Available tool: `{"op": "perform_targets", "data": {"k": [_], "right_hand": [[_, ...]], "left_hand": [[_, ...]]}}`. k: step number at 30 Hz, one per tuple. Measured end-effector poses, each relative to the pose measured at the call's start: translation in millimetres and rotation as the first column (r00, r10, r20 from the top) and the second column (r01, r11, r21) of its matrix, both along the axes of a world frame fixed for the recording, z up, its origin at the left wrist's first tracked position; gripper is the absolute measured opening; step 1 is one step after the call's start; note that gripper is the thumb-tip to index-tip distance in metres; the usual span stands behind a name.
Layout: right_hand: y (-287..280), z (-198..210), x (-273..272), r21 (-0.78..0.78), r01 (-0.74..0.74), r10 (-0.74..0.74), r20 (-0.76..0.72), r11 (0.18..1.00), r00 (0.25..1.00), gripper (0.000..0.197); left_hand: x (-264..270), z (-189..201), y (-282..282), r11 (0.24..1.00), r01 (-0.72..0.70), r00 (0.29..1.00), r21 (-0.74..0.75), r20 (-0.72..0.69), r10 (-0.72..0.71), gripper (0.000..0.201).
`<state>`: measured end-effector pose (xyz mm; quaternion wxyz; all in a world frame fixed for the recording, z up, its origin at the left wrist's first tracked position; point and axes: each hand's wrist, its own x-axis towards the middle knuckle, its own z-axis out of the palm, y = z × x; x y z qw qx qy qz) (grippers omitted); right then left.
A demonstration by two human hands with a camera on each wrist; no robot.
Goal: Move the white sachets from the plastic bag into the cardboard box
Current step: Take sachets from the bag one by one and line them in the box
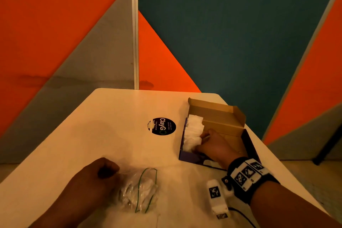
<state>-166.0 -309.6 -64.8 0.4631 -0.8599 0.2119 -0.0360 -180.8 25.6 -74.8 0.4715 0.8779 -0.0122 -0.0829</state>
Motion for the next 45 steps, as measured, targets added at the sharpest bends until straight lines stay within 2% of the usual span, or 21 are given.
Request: {"op": "perform_targets", "data": {"k": [4, 6, 7, 8, 10, 11, 12, 13, 14, 15, 17, 19, 21, 24, 28, 34, 39, 42, 45], "right_hand": [[8, 10, -9, 0.006, 0.123, -0.123, 0.096, 0.992, 0.988, 0.037], [14, 21, -19, -0.119, 0.205, -0.18, 0.193, 0.972, 0.965, 0.029], [24, 25, -26, -0.188, 0.195, -0.149, 0.234, 0.962, 0.961, 0.025], [33, 27, -34, -0.246, 0.146, -0.076, 0.273, 0.958, 0.959, 0.021], [57, 25, -50, -0.349, -0.134, 0.227, 0.243, 0.928, 0.943, 0.013], [70, 23, -58, -0.414, -0.329, 0.413, 0.132, 0.849, 0.901, 0.013], [83, 19, -66, -0.472, -0.501, 0.563, -0.011, 0.726, 0.826, 0.018], [94, 16, -70, -0.517, -0.609, 0.652, -0.123, 0.601, 0.748, 0.027], [102, 13, -72, -0.557, -0.648, 0.691, -0.173, 0.52, 0.702, 0.037], [108, 9, -72, -0.583, -0.649, 0.701, -0.181, 0.489, 0.69, 0.044], [115, 2, -67, -0.609, -0.638, 0.715, -0.159, 0.472, 0.681, 0.05], [118, -5, -60, -0.62, -0.639, 0.73, -0.153, 0.454, 0.667, 0.05], [119, -7, -56, -0.64, -0.61, 0.704, -0.149, 0.467, 0.694, 0.046], [117, -9, -52, -0.624, -0.575, 0.675, -0.101, 0.529, 0.731, 0.031], [111, -6, -53, -0.551, -0.575, 0.657, -0.061, 0.605, 0.751, 0.024], [104, -1, -55, -0.485, -0.544, 0.614, -0.019, 0.685, 0.789, 0.022], [99, 1, -54, -0.291, -0.474, 0.507, 0.047, 0.831, 0.86, 0.017], [93, 3, -58, -0.167, -0.465, 0.481, 0.08, 0.87, 0.873, 0.014], [83, 9, -62, -0.113, -0.454, 0.464, 0.086, 0.884, 0.882, 0.018]], "left_hand": [[-7, 6, 0, 0.994, 0.102, 0.995, 0.034, 0.003, -0.102, 0.018], [-5, 7, -3, 0.975, 0.21, 0.977, 0.071, 0.02, -0.212, 0.029], [-6, 8, -1, 0.957, 0.267, 0.963, 0.11, 0.016, -0.27, 0.033], [-6, 9, -2, 0.933, 0.324, 0.944, 0.155, 0.005, -0.329, 0.037], [-3, 6, 0, 0.876, 0.417, 0.907, 0.243, -0.043, -0.42, 0.053], [-2, 4, 0, 0.856, 0.448, 0.892, 0.258, -0.074, -0.445, 0.066], [-1, 1, 2, 0.849, 0.468, 0.883, 0.245, -0.097, -0.459, 0.078], [0, -2, 3, 0.845, 0.484, 0.875, 0.23, -0.116, -0.47, 0.087], [0, -4, 2, 0.834, 0.501, 0.865, 0.23, -0.118, -0.487, 0.092], [-2, -5, 1, 0.815, 0.515, 0.856, 0.264, -0.12, -0.502, 0.091], [-6, -2, -5, 0.775, 0.543, 0.836, 0.324, -0.116, -0.537, 0.082], [-4, -1, -7, 0.768, 0.526, 0.839, 0.366, -0.076, -0.539, 0.072], [-2, -6, -5, 0.782, 0.48, 0.857, 0.398, -0.024, -0.514, 0.066], [-1, -8, -5, 0.803, 0.407, 0.882, 0.435, 0.041, -0.469, 0.071], [0, -6, -6, 0.821, 0.348, 0.902, 0.453, 0.077, -0.425, 0.045], [-2, -6, -8, 0.83, 0.324, 0.902, 0.455, 0.115, -0.415, 0.036], [-3, -4, -8, 0.832, 0.318, 0.902, 0.455, 0.125, -0.414, 0.034], [-5, -2, -9, 0.828, 0.324, 0.901, 0.457, 0.119, -0.418, 0.03], [-6, 0, -9, 0.827, 0.331, 0.905, 0.455, 0.094, -0.414, 0.033]]}}
